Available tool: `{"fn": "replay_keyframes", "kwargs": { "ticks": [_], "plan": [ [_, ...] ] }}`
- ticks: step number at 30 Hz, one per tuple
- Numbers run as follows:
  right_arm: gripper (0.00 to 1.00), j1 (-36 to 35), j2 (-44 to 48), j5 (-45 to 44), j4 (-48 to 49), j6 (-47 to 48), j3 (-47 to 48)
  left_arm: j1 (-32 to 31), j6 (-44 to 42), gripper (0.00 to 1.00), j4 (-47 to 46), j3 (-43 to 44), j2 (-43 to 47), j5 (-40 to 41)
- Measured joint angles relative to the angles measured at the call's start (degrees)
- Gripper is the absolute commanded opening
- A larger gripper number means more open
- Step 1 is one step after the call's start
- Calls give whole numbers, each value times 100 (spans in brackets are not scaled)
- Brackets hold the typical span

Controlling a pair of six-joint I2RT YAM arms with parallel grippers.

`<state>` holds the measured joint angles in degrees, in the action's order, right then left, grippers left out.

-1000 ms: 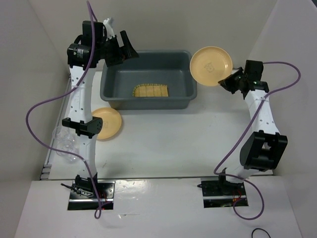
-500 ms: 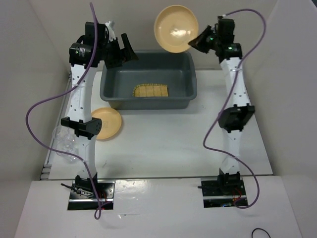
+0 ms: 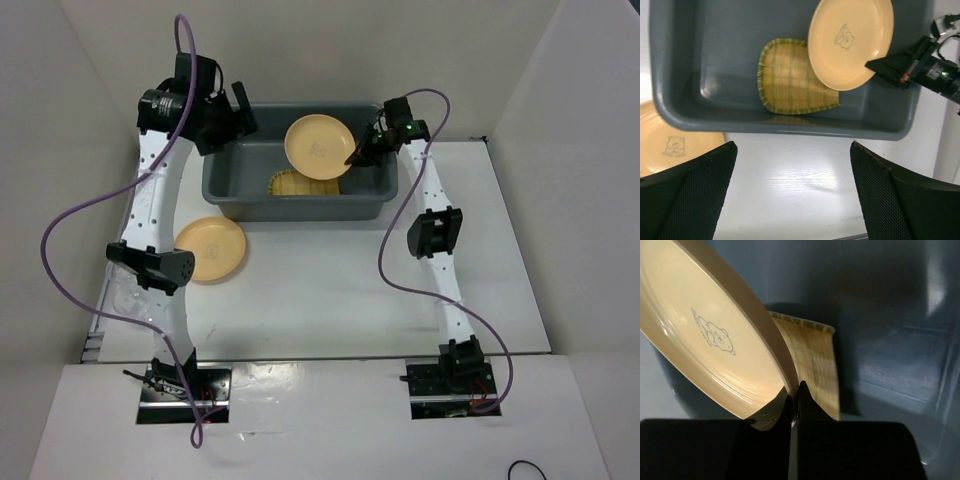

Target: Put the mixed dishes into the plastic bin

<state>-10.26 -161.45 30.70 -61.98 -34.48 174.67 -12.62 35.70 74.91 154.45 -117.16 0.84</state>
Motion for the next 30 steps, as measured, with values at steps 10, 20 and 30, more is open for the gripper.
{"fn": "replay_keyframes", "kwargs": {
  "ticks": [10, 20, 30],
  "plan": [
    [2, -190, -111, 48, -474, 457, 251, 131, 365, 100, -11, -1344, 610, 573],
    [12, -448, -483, -258, -1145, 706, 254, 824, 999, 96, -1193, -5143, 2238, 68],
    [73, -400, -487, -323, -1178, 688, 146, 1853, 1073, 100, -2234, -6951, 3418, -826]
  ]
}}
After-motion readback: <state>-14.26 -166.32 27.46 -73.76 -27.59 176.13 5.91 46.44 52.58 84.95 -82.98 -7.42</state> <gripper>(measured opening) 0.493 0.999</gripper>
